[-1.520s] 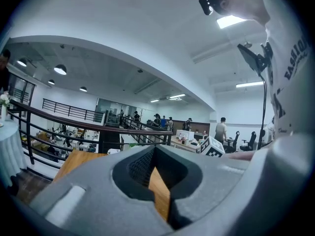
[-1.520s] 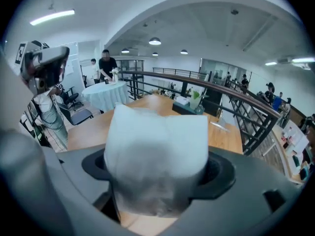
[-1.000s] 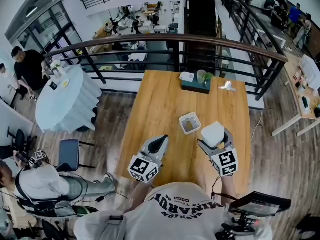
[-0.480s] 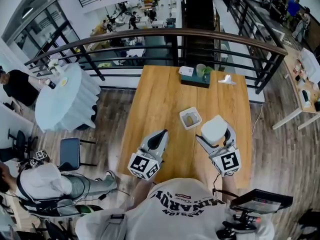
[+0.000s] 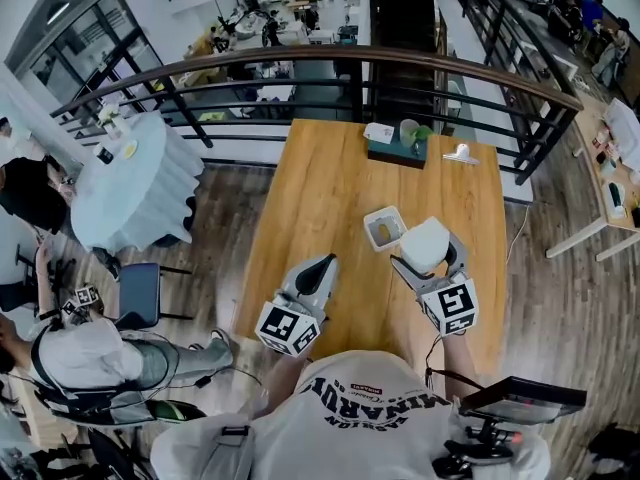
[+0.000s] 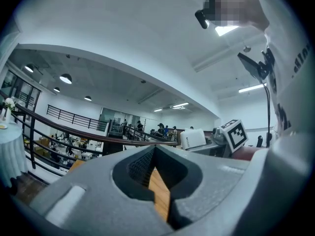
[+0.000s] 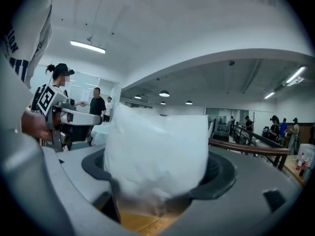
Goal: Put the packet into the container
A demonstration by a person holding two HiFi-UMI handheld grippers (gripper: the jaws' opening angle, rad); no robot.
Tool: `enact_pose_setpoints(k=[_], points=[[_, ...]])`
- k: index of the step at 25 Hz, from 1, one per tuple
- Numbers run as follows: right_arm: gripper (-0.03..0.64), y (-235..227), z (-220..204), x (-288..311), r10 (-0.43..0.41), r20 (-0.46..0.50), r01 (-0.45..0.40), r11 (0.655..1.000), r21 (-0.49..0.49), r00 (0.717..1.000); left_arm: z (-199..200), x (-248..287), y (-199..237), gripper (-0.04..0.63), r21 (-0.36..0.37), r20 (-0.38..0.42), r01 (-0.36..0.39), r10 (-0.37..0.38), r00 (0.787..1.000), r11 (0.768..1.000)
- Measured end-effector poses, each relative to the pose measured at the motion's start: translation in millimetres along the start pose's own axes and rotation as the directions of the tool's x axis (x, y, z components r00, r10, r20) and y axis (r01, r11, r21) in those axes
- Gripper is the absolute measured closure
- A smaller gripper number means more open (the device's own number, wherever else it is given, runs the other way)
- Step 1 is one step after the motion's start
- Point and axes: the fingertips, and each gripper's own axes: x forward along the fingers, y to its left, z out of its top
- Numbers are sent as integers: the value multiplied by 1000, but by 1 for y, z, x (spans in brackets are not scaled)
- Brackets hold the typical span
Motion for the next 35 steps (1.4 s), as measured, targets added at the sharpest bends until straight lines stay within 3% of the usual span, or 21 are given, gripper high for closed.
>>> enact_pose_setpoints(k=[8,14,20,28,33,35], points=[[166,-1,-60,57,38,-195,-27,998,56,980,-2,-12,14,591,-16,2,-37,37,999,999],[166,-10,-110,105,82,-335,-51,993,102,939,-4,-15,21,591,-25,-4,-60,60,998,998],[166,-25,-161,146,82,-434,-21,989,145,897,-7,-15,27,591,-35,-9,-81,80,997,996],[166,-31,-250,200,105,-627,27,980,197,772,-6,-24,45,592,-54,-8,-120,119,993,991],[166,-30,-305,220,135,-732,28,978,206,668,6,-27,51,591,-63,21,-136,138,990,989],[164,-28,-319,226,139,-756,24,979,200,640,12,-29,54,592,-63,37,-142,145,989,988]])
